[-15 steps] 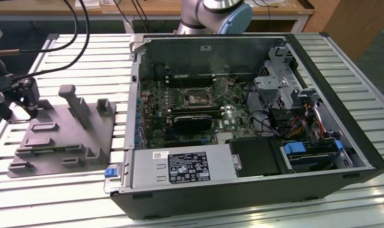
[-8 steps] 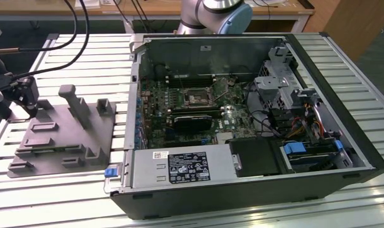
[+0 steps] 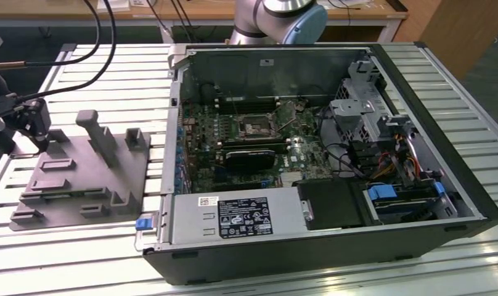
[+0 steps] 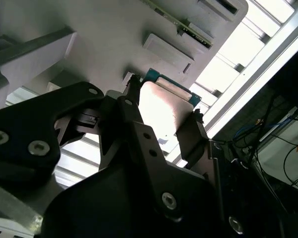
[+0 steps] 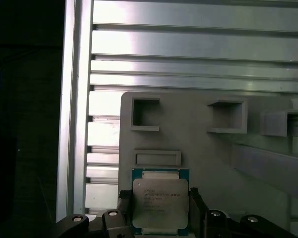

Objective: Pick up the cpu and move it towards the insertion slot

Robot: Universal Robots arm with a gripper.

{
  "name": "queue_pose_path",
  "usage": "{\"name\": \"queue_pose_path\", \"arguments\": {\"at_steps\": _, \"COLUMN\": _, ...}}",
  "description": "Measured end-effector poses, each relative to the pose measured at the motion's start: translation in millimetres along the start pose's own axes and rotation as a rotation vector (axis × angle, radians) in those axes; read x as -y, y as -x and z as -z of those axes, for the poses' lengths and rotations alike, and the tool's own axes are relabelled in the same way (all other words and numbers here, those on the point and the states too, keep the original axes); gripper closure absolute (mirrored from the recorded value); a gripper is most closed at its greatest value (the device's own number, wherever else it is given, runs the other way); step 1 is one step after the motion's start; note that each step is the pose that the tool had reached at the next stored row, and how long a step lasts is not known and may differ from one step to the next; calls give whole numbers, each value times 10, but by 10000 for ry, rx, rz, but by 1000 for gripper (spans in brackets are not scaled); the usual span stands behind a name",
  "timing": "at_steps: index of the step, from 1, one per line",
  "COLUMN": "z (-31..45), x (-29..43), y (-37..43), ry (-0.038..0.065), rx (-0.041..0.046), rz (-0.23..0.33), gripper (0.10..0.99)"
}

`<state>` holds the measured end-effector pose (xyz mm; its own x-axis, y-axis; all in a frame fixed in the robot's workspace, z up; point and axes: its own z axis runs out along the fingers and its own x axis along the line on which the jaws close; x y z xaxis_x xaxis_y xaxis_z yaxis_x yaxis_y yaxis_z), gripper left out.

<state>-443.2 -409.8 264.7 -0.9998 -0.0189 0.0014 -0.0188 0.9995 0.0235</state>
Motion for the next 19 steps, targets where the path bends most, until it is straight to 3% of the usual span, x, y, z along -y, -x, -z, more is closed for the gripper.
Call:
{"name": "queue_pose_path", "arguments": {"at_steps": 10, "z": 4, "x": -2, "y": 1, "ry": 0, "rx": 0, "rz": 0, "gripper": 545}}
{"name": "queue_pose_path", "arguments": {"at_steps": 14, "z": 47, "x": -5, "y": 0, "ry": 0, "rx": 0, "rz": 0, "gripper": 545}}
{"name": "queue_pose_path", "arguments": {"at_steps": 19, "z": 152, "x": -13, "y": 0, "ry": 0, "rx": 1, "rz": 0, "gripper": 545}}
